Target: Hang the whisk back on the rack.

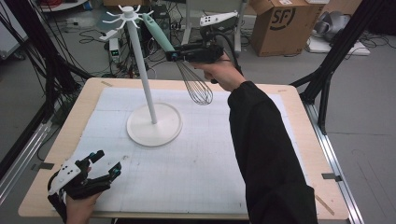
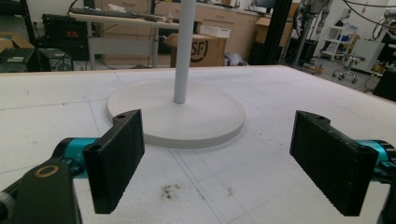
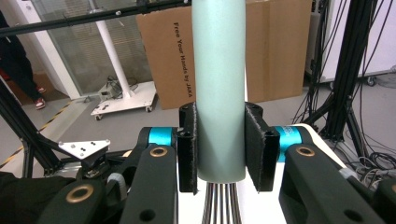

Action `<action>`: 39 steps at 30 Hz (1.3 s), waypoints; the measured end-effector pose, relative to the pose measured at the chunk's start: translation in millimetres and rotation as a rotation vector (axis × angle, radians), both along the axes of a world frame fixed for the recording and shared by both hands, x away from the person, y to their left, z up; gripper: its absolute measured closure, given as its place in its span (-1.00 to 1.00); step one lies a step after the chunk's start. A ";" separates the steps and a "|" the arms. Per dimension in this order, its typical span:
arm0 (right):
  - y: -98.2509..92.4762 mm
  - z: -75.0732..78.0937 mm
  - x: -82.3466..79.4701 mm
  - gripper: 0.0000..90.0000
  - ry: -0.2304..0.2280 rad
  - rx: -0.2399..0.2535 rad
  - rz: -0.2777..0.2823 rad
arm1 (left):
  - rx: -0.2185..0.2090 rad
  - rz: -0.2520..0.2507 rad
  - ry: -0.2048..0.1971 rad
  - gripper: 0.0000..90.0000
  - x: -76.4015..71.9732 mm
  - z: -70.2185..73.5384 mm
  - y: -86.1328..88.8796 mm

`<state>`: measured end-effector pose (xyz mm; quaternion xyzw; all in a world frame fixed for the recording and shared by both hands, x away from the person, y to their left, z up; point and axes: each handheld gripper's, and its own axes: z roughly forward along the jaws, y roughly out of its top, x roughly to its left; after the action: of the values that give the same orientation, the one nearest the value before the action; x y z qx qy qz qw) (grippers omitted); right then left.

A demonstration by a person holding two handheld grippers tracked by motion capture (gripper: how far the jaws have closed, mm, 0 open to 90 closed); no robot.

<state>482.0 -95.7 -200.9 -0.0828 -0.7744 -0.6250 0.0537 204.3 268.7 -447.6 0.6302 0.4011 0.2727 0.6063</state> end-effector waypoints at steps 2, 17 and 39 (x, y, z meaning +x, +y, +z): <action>0.8 -2.5 -0.9 0.54 0.003 0.002 -0.003 | 0.001 0.000 -0.001 -0.59 -0.3 0.1 0.1; 6.8 -6.8 -1.5 0.53 0.001 -0.010 0.004 | -0.005 0.005 -0.003 -0.59 -1.6 0.3 0.4; -9.7 -14.7 -10.6 0.05 -0.015 0.008 -0.039 | -0.001 0.003 -0.007 -0.59 -1.7 0.4 -0.7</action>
<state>471.4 -105.4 -215.6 -0.0933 -0.7704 -0.6297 0.0360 202.6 268.0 -447.1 0.6285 0.4001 0.2756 0.6074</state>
